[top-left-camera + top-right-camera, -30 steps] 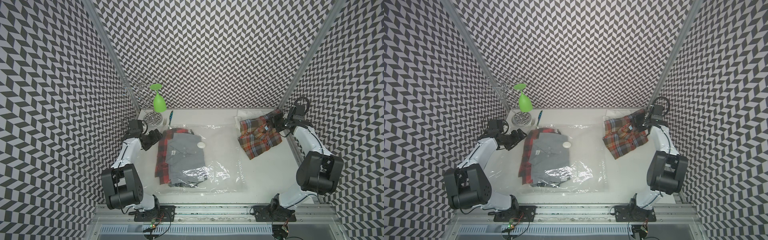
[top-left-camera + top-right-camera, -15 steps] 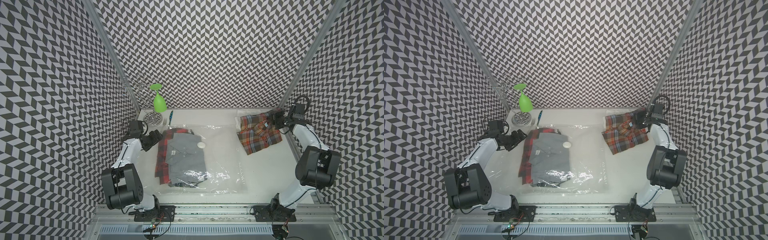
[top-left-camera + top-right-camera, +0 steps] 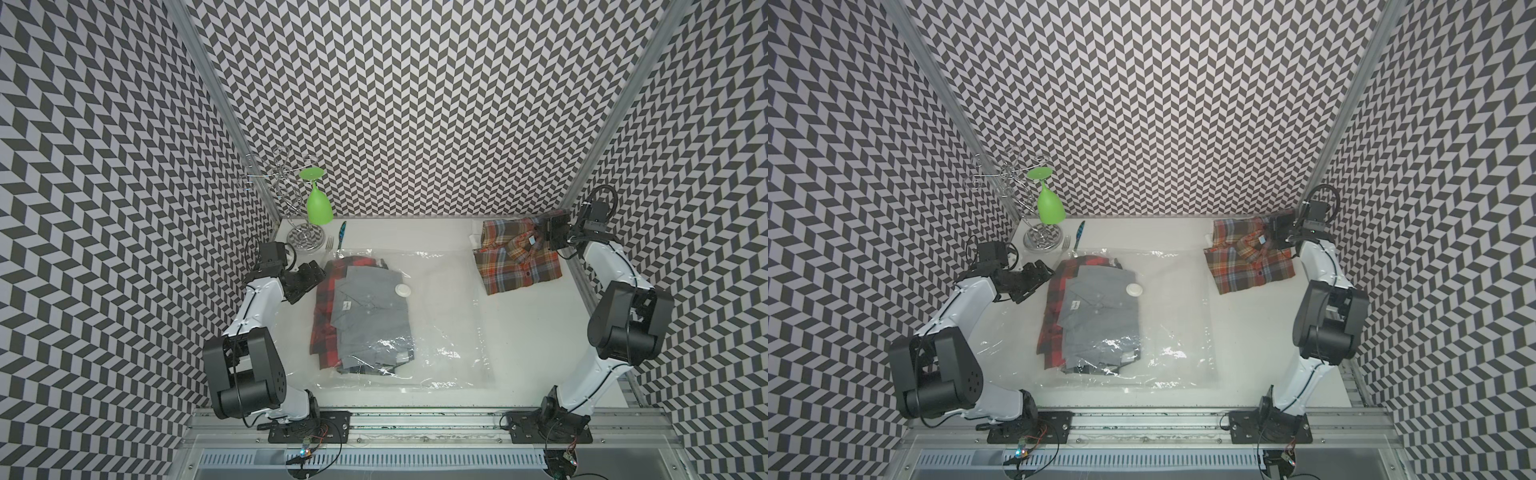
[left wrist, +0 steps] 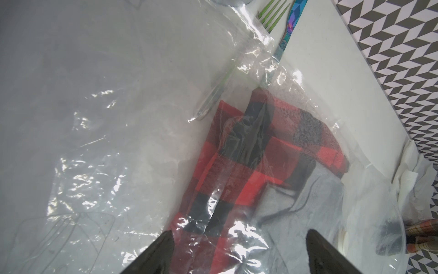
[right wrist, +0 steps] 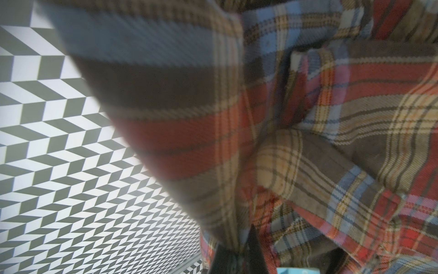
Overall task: Take the shirt out of the vacuum bag
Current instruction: Place the shirt at the corner of the board.
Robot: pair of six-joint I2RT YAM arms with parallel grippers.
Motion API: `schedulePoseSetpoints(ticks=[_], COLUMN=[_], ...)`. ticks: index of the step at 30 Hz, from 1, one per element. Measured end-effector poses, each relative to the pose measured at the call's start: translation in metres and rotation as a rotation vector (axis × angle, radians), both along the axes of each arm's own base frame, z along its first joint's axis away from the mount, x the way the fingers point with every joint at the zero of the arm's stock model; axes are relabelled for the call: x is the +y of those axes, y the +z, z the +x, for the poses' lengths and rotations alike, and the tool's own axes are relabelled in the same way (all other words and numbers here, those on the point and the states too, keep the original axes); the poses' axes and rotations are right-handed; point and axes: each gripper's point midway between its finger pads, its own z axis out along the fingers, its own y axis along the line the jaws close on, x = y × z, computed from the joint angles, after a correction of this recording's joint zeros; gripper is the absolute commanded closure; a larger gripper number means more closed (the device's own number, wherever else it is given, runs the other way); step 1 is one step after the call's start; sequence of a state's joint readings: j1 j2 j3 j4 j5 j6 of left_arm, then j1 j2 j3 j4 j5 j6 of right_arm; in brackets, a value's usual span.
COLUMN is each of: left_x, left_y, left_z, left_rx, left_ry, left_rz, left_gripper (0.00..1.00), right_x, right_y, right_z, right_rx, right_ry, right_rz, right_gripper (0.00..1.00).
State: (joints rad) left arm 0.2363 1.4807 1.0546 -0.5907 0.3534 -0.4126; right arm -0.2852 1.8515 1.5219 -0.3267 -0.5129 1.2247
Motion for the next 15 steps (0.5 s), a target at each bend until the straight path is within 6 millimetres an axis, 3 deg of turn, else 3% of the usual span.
schedulePoseSetpoints(ticks=[15], left_x=[0.000], left_y=[-0.003], left_z=[-0.002], left_rx=[0.006], left_ry=[0.000], left_rz=[-0.001], left_gripper=[0.11], right_x=[-0.011], right_y=[-0.004], right_z=[0.028], right_rx=[-0.025], right_ry=[-0.029], right_rz=[0.028], right_gripper=[1.00])
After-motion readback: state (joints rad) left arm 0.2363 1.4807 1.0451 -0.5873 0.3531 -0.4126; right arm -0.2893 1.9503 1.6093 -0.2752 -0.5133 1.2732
